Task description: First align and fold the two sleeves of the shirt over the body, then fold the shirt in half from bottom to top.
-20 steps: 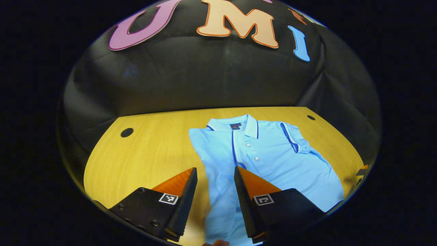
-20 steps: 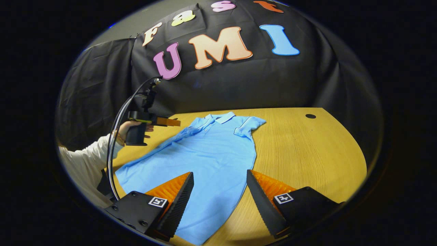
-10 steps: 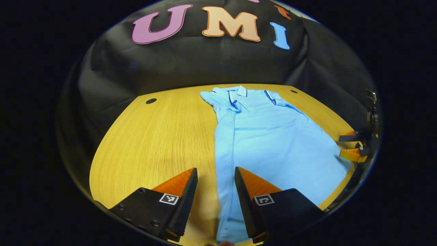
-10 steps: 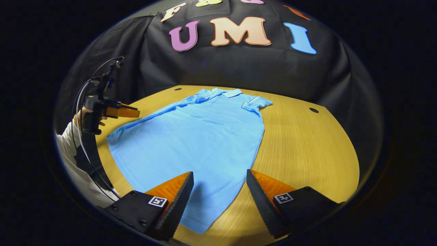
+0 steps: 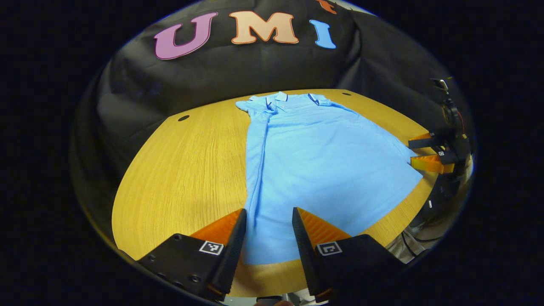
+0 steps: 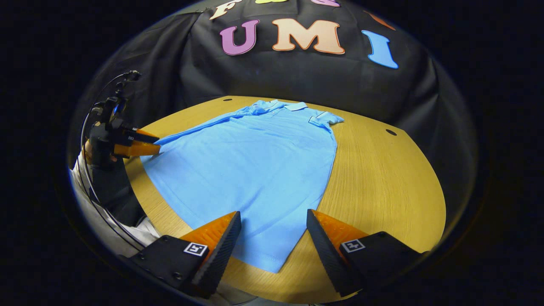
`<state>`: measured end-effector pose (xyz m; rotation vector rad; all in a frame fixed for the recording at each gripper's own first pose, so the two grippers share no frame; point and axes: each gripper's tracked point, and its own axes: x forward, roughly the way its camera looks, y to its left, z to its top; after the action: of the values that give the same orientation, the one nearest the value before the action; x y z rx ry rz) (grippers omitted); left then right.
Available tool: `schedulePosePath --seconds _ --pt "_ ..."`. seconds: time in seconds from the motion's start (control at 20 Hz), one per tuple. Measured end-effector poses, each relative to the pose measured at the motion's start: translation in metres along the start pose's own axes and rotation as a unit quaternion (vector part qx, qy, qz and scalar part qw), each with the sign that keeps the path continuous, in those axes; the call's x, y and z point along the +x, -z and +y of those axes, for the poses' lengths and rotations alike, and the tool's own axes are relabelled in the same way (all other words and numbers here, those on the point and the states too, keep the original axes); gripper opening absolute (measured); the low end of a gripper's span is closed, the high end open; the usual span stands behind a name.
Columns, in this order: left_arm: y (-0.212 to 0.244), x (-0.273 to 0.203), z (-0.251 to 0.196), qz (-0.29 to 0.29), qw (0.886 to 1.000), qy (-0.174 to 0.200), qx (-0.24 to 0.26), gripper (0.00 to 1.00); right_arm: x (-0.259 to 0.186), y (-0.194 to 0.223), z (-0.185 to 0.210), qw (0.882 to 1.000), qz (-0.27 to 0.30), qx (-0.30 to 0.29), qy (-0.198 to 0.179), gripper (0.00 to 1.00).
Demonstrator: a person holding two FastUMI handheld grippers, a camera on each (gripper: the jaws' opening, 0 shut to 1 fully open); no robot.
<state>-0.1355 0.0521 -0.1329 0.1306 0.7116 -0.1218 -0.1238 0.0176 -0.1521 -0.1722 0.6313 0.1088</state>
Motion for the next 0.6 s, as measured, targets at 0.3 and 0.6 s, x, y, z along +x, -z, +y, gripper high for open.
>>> schedulePosePath --seconds 0.3,0.6 --pt "0.004 -0.001 -0.007 -0.011 0.999 0.019 -0.035 0.64 0.0 0.002 0.012 1.0 -0.004 0.012 -0.025 0.88" --pt "-0.002 0.007 -0.021 -0.035 0.997 0.052 -0.045 0.17 0.001 -0.002 0.034 0.998 -0.008 0.004 -0.062 0.42"
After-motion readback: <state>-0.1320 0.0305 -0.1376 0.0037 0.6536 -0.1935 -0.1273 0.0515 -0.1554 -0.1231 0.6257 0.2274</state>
